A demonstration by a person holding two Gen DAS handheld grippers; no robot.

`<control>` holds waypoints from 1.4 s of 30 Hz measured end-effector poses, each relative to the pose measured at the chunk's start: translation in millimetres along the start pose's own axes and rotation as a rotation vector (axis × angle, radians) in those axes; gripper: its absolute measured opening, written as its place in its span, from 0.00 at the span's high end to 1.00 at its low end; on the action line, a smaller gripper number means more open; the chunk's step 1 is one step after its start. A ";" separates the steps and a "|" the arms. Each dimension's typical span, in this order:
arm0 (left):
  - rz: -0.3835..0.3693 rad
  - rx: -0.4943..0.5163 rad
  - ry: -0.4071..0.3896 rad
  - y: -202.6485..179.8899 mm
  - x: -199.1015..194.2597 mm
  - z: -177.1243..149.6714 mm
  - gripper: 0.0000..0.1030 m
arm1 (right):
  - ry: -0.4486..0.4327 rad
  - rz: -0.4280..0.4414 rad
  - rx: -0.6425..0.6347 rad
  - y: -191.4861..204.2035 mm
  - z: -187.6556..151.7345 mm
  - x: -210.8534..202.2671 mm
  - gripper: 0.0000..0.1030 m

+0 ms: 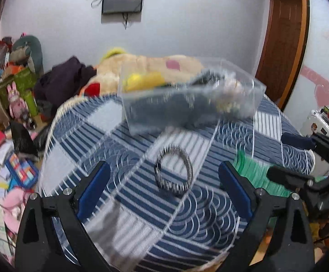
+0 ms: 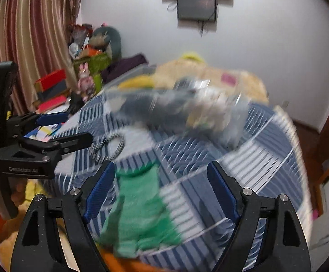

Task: Organize soft objects
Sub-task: 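Grasp the braided black-white cord with the left tool while the right tool grasps the green knit sock, then lower the cord and sock into the clear box and open both tools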

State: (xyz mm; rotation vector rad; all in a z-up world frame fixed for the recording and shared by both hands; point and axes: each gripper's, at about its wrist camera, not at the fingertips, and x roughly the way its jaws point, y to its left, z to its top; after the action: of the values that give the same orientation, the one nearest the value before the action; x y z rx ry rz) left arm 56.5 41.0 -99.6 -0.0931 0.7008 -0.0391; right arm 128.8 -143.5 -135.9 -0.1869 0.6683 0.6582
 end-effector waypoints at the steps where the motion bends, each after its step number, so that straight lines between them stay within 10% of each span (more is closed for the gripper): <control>1: -0.006 -0.007 0.011 -0.6 2.1 -5.5 0.06 | 0.016 0.003 -0.002 1.5 -3.7 3.5 0.22; 6: -0.026 -0.010 0.052 -8.2 14.2 -18.1 0.24 | 0.103 0.027 -0.040 11.1 -18.9 20.5 0.57; 15: -0.024 0.012 0.077 -13.4 38.5 -14.1 0.57 | 0.047 0.029 0.002 0.8 -17.6 11.9 0.85; 23: -0.045 0.009 0.057 -11.1 33.3 -12.9 0.88 | -0.029 -0.004 0.059 -17.5 -10.0 -8.9 0.87; 42: -0.058 0.012 -0.214 -6.5 -18.8 70.8 0.89 | -0.282 -0.126 0.095 -52.3 69.3 -50.0 0.87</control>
State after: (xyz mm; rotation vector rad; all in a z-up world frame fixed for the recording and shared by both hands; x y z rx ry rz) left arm 87.8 40.8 -33.0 -0.1050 0.4841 -0.0879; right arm 167.2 -184.5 -52.9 -0.0455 0.4112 0.5181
